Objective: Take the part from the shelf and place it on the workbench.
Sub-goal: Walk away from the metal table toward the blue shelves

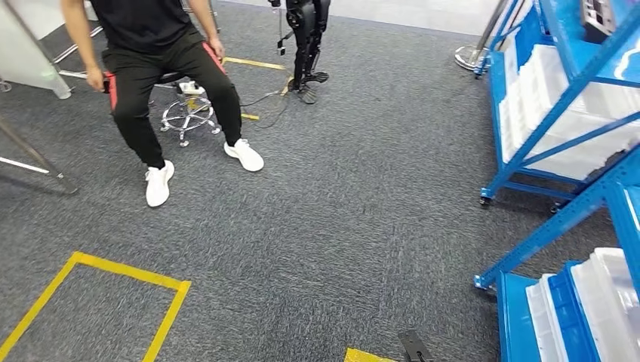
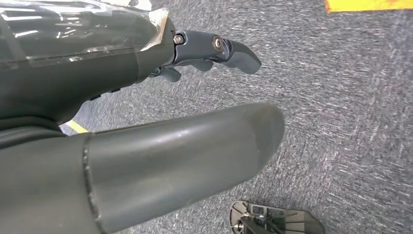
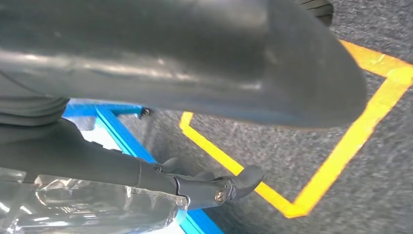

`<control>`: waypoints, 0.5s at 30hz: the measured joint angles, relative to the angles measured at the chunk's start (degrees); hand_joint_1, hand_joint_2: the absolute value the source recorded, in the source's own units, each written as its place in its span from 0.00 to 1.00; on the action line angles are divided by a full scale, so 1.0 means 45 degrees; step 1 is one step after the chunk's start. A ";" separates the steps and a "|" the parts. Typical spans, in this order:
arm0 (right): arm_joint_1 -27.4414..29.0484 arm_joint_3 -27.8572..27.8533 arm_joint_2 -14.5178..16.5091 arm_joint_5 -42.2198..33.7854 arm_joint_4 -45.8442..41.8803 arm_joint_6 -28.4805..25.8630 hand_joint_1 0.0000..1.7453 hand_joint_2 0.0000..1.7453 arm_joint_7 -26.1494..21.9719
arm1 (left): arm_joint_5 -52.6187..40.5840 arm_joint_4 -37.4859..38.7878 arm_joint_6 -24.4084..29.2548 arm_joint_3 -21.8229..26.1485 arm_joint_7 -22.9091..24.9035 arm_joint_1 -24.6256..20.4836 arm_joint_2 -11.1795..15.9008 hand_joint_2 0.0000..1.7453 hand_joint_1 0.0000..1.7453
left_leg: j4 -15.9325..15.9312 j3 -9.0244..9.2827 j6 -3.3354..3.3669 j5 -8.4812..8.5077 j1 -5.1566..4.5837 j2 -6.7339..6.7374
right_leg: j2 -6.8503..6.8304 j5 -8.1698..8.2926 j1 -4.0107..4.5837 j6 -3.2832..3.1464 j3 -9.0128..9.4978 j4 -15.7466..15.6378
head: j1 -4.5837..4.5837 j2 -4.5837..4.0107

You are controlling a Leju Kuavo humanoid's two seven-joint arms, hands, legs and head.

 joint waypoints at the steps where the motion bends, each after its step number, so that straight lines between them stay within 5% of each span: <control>1: -0.0001 0.0000 0.0011 -0.0010 0.0000 0.0000 0.00 0.00 0.0034 | -0.0018 0.0000 -0.0001 -0.0001 -0.0012 0.0003 0.0005 0.00 0.00 | -0.0814 0.0346 -0.0016 0.0496 0.0066 -0.0211 | 0.0195 -0.0019 -0.0015 0.0035 -0.0020 0.0061 | 0.0000 0.0000; 4: -0.0056 0.0000 0.0025 -0.0058 -0.0002 0.0001 0.00 0.00 0.0112 | -0.0051 0.0001 -0.0016 -0.0012 -0.0050 0.0002 0.0011 0.00 0.00 | -0.2491 0.1038 0.0004 0.1117 0.0157 -0.0902 | 0.0686 -0.0074 0.0041 0.0288 -0.0241 0.0305 | -0.0008 0.0000; 6: -0.0011 0.0000 0.0017 -0.0098 -0.0002 0.0004 0.00 0.00 0.0121 | -0.0081 0.0002 -0.0023 -0.0018 -0.0061 -0.0011 0.0007 0.00 0.00 | -0.2535 0.1025 0.0164 0.1129 0.0078 -0.0722 | 0.0943 0.0001 0.0030 0.0486 -0.0389 0.0274 | -0.0006 0.0000; 9: 0.0060 0.0002 0.0030 -0.0104 0.0000 0.0030 0.00 0.00 0.0123 | -0.0141 0.0000 -0.0021 -0.0019 -0.0061 -0.0034 0.0005 0.00 0.00 | -0.2676 0.1053 0.0475 0.1256 0.0050 -0.0266 | 0.0226 -0.0291 0.0038 0.0599 -0.0846 0.0930 | 0.0020 0.0000; 11: 0.0001 0.0005 0.0042 -0.0045 0.0000 0.0061 0.00 0.00 0.0123 | -0.0119 0.0000 -0.0018 -0.0016 -0.0058 -0.0020 0.0000 0.00 0.00 | -0.2694 0.1047 0.0582 0.1254 0.0003 0.0069 | -0.0354 -0.0905 0.0046 0.0562 -0.1556 0.2363 | 0.0042 0.0000; 13: -0.0020 0.0005 0.0032 0.0036 0.0000 0.0081 0.00 0.00 0.0123 | -0.0057 0.0000 -0.0005 -0.0008 -0.0057 -0.0002 0.0000 0.00 0.00 | -0.2691 0.1041 0.0611 0.1234 -0.0037 0.0425 | -0.0506 -0.1320 0.0024 0.0611 -0.2171 0.3661 | 0.0041 0.0000; 15: 0.0012 0.0006 0.0016 0.0087 0.0000 0.0100 0.00 0.00 0.0113 | 0.0003 0.0000 0.0026 -0.0005 -0.0063 -0.0010 0.0002 0.00 0.00 | -0.2690 0.1060 0.0604 0.1209 -0.0043 0.0740 | -0.0620 -0.1090 0.0004 0.0772 -0.1937 0.3337 | 0.0042 0.0000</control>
